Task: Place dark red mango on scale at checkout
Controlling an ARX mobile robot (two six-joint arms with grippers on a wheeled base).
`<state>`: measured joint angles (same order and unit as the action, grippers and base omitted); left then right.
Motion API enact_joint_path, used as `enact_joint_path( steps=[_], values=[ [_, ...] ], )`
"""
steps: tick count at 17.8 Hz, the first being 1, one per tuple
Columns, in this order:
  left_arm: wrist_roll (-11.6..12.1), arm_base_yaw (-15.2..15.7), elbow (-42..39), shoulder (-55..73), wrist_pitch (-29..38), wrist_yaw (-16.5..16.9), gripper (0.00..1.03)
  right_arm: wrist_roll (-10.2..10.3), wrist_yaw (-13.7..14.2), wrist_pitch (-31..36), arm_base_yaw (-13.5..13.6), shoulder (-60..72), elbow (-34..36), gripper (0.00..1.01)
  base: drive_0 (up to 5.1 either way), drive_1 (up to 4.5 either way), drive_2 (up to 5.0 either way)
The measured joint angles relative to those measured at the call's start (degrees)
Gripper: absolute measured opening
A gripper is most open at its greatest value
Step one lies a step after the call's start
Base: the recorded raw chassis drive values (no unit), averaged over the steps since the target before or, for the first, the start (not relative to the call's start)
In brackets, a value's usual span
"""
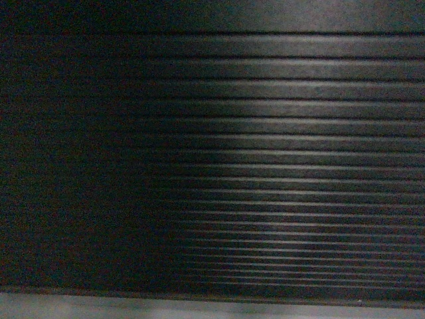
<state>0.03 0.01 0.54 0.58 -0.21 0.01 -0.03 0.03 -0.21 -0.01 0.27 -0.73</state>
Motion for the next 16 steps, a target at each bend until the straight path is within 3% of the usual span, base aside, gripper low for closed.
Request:
enact_joint_path(
  steps=[16],
  values=[
    [0.0,0.0,0.0,0.0,-0.1,0.0,0.98,0.0,0.0,-0.1,0.0,0.0,0.0,0.98,0.0,0.0,0.0]
  ],
)
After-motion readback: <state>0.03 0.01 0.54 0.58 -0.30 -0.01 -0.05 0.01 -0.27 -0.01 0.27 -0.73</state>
